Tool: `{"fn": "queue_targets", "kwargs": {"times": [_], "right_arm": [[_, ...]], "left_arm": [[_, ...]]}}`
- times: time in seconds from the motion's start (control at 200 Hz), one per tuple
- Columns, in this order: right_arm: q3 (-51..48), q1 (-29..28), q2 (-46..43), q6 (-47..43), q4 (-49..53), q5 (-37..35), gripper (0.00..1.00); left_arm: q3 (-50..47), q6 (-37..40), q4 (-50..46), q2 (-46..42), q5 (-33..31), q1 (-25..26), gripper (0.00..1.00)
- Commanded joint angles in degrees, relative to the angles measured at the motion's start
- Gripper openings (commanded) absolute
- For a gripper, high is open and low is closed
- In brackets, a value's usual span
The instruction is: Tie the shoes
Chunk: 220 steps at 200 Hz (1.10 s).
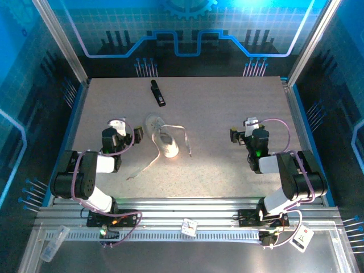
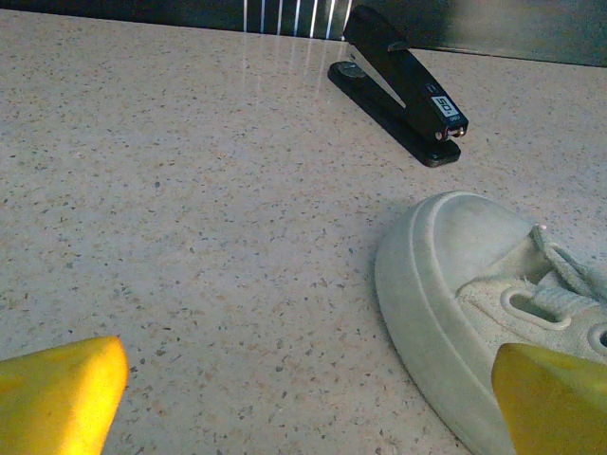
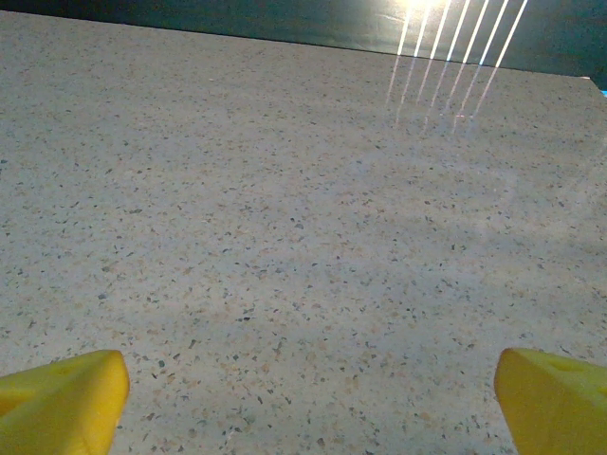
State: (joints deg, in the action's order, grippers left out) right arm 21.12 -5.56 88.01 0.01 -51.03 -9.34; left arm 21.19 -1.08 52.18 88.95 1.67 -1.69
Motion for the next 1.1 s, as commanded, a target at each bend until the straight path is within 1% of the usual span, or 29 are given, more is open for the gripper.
{"fn": "queue_targets", "kwargs": {"times": [0.0,0.76,0.825,0.885,0.985,1.046,1.096], "right_arm": [[1.46,0.9,0.28,-0.02,-0.65,0.71,1.0],[1.39,0.97,0.27,-0.01,-0.65,0.65,1.0],[1.35,0.99,0.24,-0.01,-0.73,0.7,1.0],[0.76,0.99,0.23,-0.01,-1.65,0.38,1.0],[-0.73,0.91,-0.97,0.0,-3.74,0.24,1.0],[-0.8,0.45,-2.56,-0.56,-2.8,0.12,1.0],[0.22,-0.32,-4.41,-1.54,0.58,-0.01,1.0]], "left_arm": [[1.05,1.1,0.14,-0.09,-0.69,0.38,1.0],[1.0,0.99,0.25,-0.09,-0.53,0.29,0.99],[0.59,0.54,0.78,-0.46,-1.7,0.29,0.99],[-0.43,-0.06,1.23,-2.25,-3.18,0.29,0.99],[-1.83,0.1,-0.86,-7.85,-3.34,0.29,1.0],[-1.58,-0.37,-5.91,-12.51,-3.4,0.38,1.0],[0.13,-2.18,-13.41,-16.3,-4.11,0.38,0.99]]}}
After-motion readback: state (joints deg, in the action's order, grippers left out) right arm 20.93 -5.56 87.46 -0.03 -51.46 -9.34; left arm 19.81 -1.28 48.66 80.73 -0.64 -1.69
